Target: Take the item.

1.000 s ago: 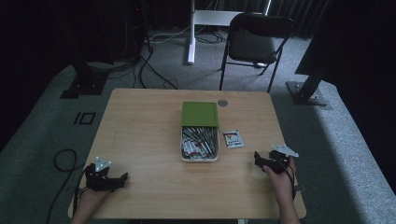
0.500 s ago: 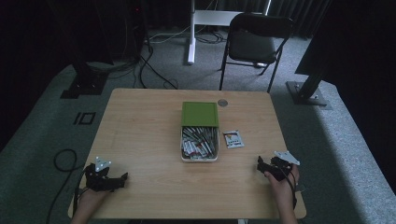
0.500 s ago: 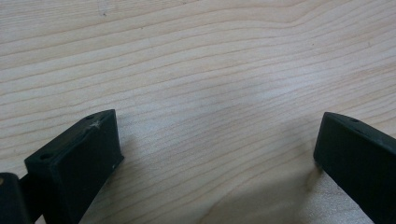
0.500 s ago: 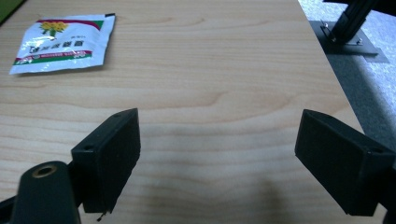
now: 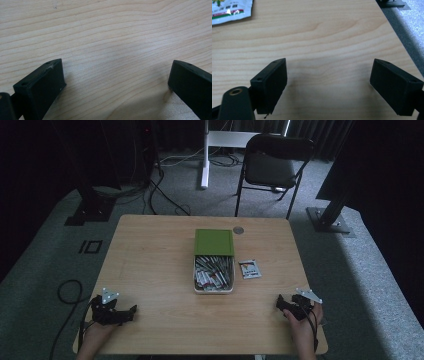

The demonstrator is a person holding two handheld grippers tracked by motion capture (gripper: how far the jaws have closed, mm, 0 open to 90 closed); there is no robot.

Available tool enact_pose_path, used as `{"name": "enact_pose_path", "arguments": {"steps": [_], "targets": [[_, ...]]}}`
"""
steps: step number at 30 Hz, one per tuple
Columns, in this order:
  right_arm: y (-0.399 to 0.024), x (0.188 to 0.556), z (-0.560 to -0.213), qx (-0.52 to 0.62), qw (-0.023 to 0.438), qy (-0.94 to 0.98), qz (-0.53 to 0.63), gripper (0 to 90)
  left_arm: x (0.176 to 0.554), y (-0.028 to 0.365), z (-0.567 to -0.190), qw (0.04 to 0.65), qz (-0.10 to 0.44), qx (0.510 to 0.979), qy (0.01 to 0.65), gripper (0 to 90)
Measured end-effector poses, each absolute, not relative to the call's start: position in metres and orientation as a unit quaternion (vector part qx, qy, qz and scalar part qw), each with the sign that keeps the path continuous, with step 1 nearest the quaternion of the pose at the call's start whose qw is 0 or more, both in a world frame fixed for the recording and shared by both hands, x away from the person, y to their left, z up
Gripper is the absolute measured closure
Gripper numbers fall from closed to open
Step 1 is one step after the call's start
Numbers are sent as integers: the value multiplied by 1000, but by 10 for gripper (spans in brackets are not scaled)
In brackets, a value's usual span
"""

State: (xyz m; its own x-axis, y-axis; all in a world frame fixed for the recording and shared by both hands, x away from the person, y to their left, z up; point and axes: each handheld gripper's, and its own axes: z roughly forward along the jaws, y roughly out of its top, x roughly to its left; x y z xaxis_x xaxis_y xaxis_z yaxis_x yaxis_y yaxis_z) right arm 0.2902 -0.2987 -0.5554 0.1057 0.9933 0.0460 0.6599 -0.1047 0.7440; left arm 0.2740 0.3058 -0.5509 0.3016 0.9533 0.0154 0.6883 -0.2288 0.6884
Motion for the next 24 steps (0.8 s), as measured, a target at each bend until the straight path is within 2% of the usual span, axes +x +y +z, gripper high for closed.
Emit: {"name": "enact_pose_path", "arguments": {"steps": [24], "targets": [[-301, 283, -557, 687, 287, 609, 272, 128, 274, 306, -551, 295, 225, 751, 547, 14]]}}
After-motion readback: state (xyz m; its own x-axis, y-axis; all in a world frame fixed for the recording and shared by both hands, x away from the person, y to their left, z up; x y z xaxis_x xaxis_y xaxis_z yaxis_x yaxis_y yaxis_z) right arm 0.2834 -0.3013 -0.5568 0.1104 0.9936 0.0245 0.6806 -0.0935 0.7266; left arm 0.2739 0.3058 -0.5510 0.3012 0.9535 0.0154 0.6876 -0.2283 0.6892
